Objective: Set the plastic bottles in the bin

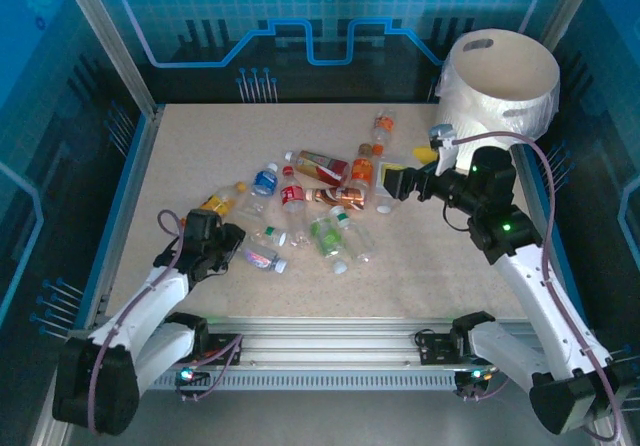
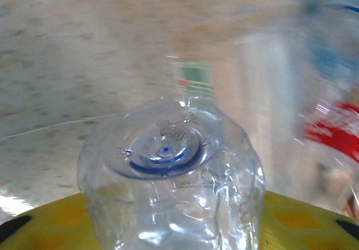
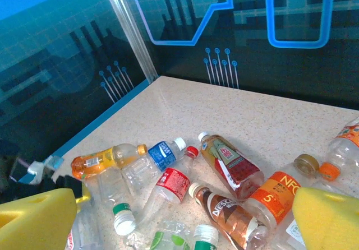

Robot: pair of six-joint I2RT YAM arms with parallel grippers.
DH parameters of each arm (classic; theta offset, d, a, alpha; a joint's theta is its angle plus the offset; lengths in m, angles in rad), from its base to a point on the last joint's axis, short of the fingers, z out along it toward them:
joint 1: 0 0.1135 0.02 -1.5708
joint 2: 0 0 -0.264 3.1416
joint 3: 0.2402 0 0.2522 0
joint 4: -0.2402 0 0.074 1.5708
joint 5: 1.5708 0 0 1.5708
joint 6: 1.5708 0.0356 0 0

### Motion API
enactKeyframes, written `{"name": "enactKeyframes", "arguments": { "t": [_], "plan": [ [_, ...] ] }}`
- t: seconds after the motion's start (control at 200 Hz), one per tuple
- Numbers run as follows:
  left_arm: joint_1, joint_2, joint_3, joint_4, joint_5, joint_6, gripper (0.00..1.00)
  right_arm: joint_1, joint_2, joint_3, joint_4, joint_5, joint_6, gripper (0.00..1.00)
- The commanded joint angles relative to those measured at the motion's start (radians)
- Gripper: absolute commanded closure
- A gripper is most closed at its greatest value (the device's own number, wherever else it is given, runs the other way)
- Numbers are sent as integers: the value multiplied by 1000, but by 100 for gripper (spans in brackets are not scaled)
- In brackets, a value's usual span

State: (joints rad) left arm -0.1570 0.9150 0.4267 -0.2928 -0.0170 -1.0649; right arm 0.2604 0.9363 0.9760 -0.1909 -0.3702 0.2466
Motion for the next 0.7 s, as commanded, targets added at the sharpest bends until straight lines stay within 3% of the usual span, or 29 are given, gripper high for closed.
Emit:
{"name": "enactKeyframes", "arguments": {
  "t": [0.0, 0.185, 0.39, 0.695],
  "plan": [
    [-32, -51, 89, 14, 14, 162, 49, 28, 4, 1, 36, 18, -46, 0],
    [-106, -24, 226, 120, 113, 238, 51, 48, 26, 3, 44, 6, -60, 0],
    [-201, 121, 386, 321, 230, 307, 52, 83, 66, 67, -56, -19, -135, 0],
    [-317, 316, 570, 564, 423, 336, 53, 171, 189, 182, -147, -59, -122, 0]
  ]
}}
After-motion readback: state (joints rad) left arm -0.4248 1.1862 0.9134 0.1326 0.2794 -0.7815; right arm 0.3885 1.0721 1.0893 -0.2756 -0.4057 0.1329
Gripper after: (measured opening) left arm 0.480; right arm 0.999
